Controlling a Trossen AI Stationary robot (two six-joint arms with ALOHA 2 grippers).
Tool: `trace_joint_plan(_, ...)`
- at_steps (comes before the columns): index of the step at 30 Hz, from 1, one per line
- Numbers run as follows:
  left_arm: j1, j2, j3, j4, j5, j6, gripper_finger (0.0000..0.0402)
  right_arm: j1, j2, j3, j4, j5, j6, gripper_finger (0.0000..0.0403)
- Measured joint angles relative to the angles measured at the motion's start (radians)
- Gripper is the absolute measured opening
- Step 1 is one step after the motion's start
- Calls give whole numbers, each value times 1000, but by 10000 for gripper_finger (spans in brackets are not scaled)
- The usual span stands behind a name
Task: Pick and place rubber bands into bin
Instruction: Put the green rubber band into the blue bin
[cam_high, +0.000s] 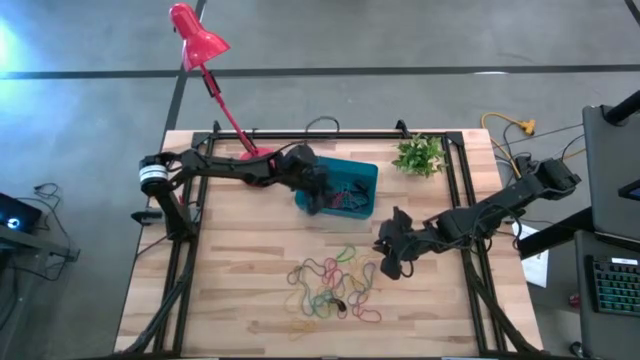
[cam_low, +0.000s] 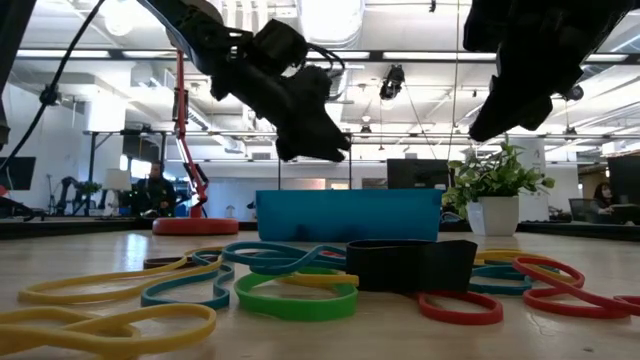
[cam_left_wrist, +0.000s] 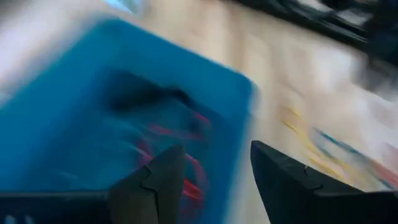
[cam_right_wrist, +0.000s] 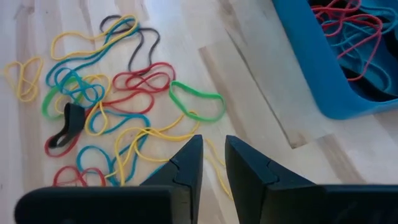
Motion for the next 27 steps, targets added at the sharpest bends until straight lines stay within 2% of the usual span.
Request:
trace_joint_plan(3,-17,0,0,-120,169,-1,166,0,0,-30,28,-36,-37,62)
trace_joint_plan(5,-36,0,0,-212,208,10,166,0,7,-52,31,-39,-45,64)
trace_joint_plan(8,-73,0,-1,-343,212,62,166,0,29,-83,55,-45,-83,66)
trace_joint_plan(11,-115,0,-4,-417,212,91,166,0,69,-108,189,-83,-155,73)
trace_joint_plan(14,-152,-2,-20,-428,212,104,166,-2,134,-107,293,-120,-242,82)
trace_joint_plan(22,-187,-2,-74,-420,169,85,166,-35,301,-32,316,-122,-286,102)
trace_joint_plan(27,-186,-2,-84,-409,167,80,166,-61,385,35,357,-160,-384,107)
